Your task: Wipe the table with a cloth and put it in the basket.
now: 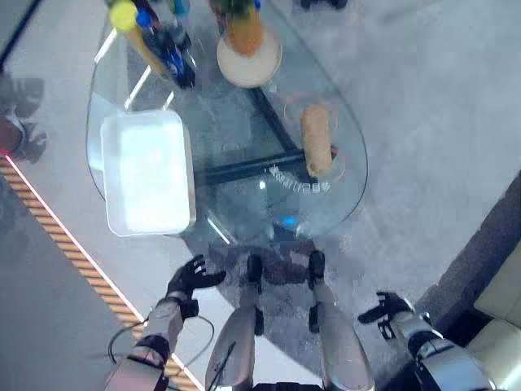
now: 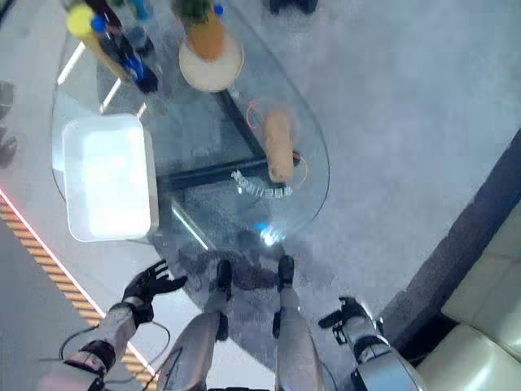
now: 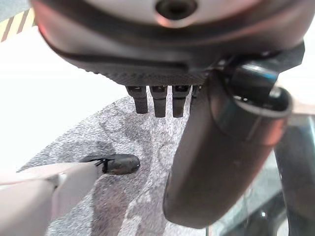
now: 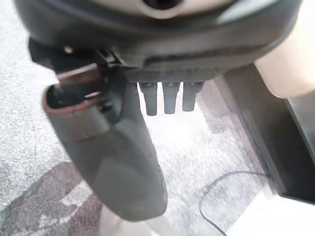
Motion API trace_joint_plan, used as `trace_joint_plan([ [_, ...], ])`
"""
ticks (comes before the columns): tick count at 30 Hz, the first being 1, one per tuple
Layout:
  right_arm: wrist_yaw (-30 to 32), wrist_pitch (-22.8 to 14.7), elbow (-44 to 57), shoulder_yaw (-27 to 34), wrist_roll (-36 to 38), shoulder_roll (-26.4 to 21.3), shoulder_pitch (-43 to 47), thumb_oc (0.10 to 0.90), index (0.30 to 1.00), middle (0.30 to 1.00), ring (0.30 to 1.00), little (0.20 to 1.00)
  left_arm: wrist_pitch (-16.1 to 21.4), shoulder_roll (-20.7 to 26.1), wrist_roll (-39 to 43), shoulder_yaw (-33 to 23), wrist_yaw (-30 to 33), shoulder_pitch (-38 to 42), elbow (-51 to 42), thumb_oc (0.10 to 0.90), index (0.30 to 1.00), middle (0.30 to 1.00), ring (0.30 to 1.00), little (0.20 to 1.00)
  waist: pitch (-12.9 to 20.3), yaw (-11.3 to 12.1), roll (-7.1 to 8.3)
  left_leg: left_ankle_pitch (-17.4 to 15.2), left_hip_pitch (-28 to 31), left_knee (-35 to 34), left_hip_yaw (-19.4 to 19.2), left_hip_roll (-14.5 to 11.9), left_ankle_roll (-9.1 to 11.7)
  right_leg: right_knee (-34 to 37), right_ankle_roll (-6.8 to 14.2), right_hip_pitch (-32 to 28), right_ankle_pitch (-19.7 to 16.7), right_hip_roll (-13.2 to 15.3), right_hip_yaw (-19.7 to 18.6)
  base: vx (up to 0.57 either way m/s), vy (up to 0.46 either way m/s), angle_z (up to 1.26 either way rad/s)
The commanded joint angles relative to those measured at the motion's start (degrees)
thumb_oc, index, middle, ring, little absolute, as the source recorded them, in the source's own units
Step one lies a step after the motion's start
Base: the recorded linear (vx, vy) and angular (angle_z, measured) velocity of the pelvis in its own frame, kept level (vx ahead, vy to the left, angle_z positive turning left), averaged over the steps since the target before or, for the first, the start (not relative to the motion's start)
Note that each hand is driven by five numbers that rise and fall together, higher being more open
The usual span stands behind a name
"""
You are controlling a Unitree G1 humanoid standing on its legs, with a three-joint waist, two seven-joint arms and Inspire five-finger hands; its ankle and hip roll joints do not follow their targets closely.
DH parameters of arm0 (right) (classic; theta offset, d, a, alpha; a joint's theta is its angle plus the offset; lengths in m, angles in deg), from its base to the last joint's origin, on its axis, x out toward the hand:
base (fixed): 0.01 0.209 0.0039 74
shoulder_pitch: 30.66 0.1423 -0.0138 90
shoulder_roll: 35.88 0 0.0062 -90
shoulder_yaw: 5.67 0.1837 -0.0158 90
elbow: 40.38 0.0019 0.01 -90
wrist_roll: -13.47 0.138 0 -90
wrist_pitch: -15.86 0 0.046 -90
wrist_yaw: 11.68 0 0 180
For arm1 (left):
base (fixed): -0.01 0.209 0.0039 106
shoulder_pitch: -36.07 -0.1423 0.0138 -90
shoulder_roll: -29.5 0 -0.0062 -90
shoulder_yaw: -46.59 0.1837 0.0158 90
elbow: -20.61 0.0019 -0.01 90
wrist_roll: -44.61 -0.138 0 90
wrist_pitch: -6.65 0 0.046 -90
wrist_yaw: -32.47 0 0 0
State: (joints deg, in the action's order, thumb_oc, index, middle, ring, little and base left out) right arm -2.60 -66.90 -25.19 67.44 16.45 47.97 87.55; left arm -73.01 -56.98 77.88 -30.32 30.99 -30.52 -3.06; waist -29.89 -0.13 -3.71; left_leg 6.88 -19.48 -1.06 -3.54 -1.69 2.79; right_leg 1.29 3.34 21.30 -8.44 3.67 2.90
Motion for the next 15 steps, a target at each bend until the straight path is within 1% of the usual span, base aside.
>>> trace_joint_plan([
  [1, 3.3, -0.5, 0.1, -1.5, 3.4, -4.9, -0.4, 0.8, 0.9, 0.9, 0.9, 0.9, 0.7, 4.0, 3.2, 0.2, 1.2, 0.7, 1.1, 0.8, 0.9, 0.9, 0.9, 0.9, 0.1, 0.0, 1.32, -4.0, -10.0, 12.4, 3.7, 4.4, -0.3, -15.3, 0.0, 9.1, 8.1, 0.0, 2.5, -0.07, -0.049, 0.02],
  [4, 4.0, -1.5, 0.6, -0.6, 4.2, -5.9, 0.3, 0.8, 0.9, 0.9, 0.9, 0.9, 0.6, 4.6, 4.4, -0.5, 1.2, 0.9, 0.4, 0.8, 0.9, 0.9, 0.9, 0.9, 0.1, 0.1, 1.33, -5.1, -13.7, 16.3, 3.5, 4.6, -0.6, -18.9, -0.3, 12.7, 9.1, -0.2, 2.7, -0.06, -0.045, 0.07],
  [5, 4.7, -2.1, 1.0, -0.1, 4.4, -6.6, 1.1, 0.8, 0.9, 0.9, 0.9, 0.9, 0.5, 5.0, 5.6, -1.3, 1.1, 1.0, -0.2, 0.8, 0.9, 0.9, 0.9, 0.9, 0.1, 0.1, 1.37, -6.3, -16.7, 20.1, 3.3, 4.5, -0.8, -22.3, -0.7, 15.8, 10.3, -0.5, 2.7, -0.07, -0.046, 0.14],
  [6, 4.8, -2.5, 1.0, 0.2, 4.1, -7.0, 1.5, 0.8, 0.9, 0.9, 0.9, 0.9, 0.4, 5.2, 5.8, -1.6, 1.0, 1.0, -0.5, 0.8, 0.9, 0.9, 0.9, 0.9, 0.1, 0.1, 1.37, -7.5, -18.5, 22.9, 3.2, 4.3, -1.0, -24.8, -1.0, 17.5, 11.3, -0.7, 2.5, -0.08, -0.048, 0.14],
  [8, 5.3, -2.9, 1.3, 0.3, 3.9, -7.4, 1.8, 0.8, 0.9, 0.9, 0.9, 0.9, 0.2, 5.6, 6.7, -2.0, 1.1, 1.1, -1.1, 0.8, 0.9, 0.9, 0.9, 0.9, 0.1, 0.3, 1.38, -8.7, -20.6, 26.2, 3.2, 3.9, -1.3, -27.9, -1.4, 19.5, 12.5, -0.8, 2.6, -0.05, -0.029, 0.1],
  [10, 5.1, -3.3, 1.7, 1.1, 3.7, -8.2, 1.8, 0.8, 0.9, 0.9, 0.9, 0.9, 0.0, 5.9, 6.3, -2.8, 1.0, 0.9, -1.0, 0.8, 0.9, 0.9, 0.9, 0.9, 0.1, 0.4, 1.45, -10.8, -23.6, 31.1, 3.5, 3.3, -1.4, -32.8, -1.9, 22.2, 14.4, -0.8, 2.4, -0.03, -0.03, 0.06],
  [12, 5.3, -3.5, 1.7, 1.4, 3.9, -8.3, 1.8, 0.8, 0.9, 0.9, 0.9, 0.9, -0.2, 6.0, 5.9, -3.0, 0.8, 0.7, -1.0, 0.8, 0.9, 0.9, 0.9, 0.9, 0.1, 0.6, 1.45, -11.4, -24.5, 32.6, 3.9, 3.3, -1.4, -34.2, -2.0, 23.0, 14.9, -0.8, 2.2, 0.01, -0.042, 0.06],
  [13, 5.5, -4.5, 1.4, 2.0, 4.1, -8.4, 1.7, 0.8, 0.9, 0.9, 0.9, 0.9, -0.1, 5.9, 5.7, -3.2, 0.6, 0.3, -0.9, 0.8, 0.9, 0.9, 0.9, 0.9, 0.1, 0.7, 1.33, -12.5, -25.7, 34.4, 3.9, 3.0, -1.6, -36.3, -2.4, 24.1, 15.7, -0.8, 2.1, 0.02, -0.061, 0.05],
  [15, 5.4, -5.7, 0.8, 2.5, 4.0, -8.7, 2.2, 0.8, 0.9, 0.9, 0.9, 0.9, -0.1, 6.2, 5.6, -3.4, 0.2, 0.5, -0.5, 0.8, 0.9, 0.9, 0.9, 0.9, 0.1, 0.8, 1.24, -12.8, -26.3, 34.9, 3.8, 2.9, -1.8, -36.9, -2.6, 24.8, 16.0, -1.0, 2.1, 0.01, -0.028, 0.01],
])
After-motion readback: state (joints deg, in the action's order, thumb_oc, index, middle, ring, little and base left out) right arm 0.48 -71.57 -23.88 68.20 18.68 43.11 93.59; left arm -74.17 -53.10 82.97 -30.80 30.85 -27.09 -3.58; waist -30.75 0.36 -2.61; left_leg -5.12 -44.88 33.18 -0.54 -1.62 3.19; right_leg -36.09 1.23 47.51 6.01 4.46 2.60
